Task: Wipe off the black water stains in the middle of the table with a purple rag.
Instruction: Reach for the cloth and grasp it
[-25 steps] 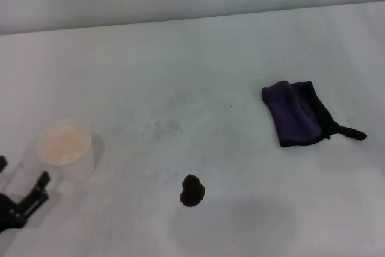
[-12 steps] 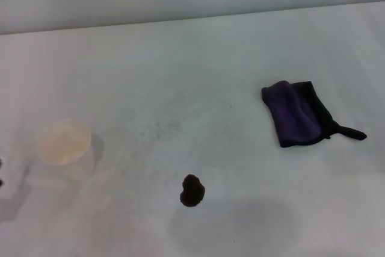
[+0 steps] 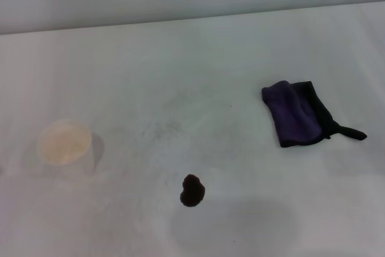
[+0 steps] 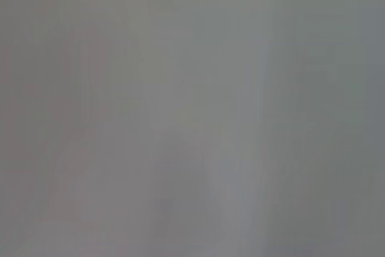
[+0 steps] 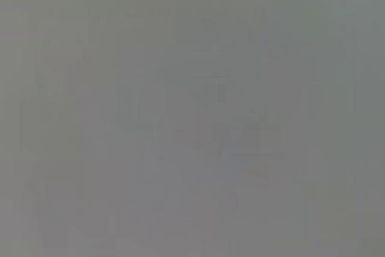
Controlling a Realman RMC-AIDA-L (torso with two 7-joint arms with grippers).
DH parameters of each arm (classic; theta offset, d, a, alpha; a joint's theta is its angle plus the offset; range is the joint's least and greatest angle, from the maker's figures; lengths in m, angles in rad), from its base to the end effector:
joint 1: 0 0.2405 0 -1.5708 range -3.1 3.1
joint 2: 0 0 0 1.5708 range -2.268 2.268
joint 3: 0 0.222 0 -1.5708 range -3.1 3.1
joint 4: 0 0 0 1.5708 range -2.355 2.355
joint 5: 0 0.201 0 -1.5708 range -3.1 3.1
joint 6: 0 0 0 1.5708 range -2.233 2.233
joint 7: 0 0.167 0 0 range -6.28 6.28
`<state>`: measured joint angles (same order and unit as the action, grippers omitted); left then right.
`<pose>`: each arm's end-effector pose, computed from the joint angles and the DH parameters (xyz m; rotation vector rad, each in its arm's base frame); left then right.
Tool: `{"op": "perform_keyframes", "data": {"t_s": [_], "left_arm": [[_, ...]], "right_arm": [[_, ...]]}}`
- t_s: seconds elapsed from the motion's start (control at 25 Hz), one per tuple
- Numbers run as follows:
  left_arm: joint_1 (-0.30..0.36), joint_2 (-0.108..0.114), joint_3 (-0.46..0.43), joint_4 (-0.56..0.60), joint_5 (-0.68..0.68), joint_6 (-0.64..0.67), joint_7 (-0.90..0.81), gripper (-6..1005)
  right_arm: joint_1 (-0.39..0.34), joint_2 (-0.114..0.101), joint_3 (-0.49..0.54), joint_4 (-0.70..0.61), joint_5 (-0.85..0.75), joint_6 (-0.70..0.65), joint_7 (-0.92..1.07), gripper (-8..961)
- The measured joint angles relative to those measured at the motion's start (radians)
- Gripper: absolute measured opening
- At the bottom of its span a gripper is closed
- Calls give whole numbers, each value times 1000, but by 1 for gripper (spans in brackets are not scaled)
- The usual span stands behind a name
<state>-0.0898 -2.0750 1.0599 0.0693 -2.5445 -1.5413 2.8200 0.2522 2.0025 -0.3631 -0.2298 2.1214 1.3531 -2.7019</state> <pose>-0.3448 0.2102 0.0320 -1.5986 -0.5246 -0.7204 0.3685 0.2794 0.1307 -1.3742 0.4447 0.6375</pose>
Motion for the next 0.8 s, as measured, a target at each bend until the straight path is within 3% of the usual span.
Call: {"op": "perform_keyframes", "data": {"t_s": [0.48,0.8], "left_arm": [[-127,0,-6,2,-71,123,-3,887],[-166,-1,-11,3,-109,146,-18,887]], "right_arm": [[10,1,0,17,1,-20,2,869],[9,1,-2,18,0,-11,5,869]]}}
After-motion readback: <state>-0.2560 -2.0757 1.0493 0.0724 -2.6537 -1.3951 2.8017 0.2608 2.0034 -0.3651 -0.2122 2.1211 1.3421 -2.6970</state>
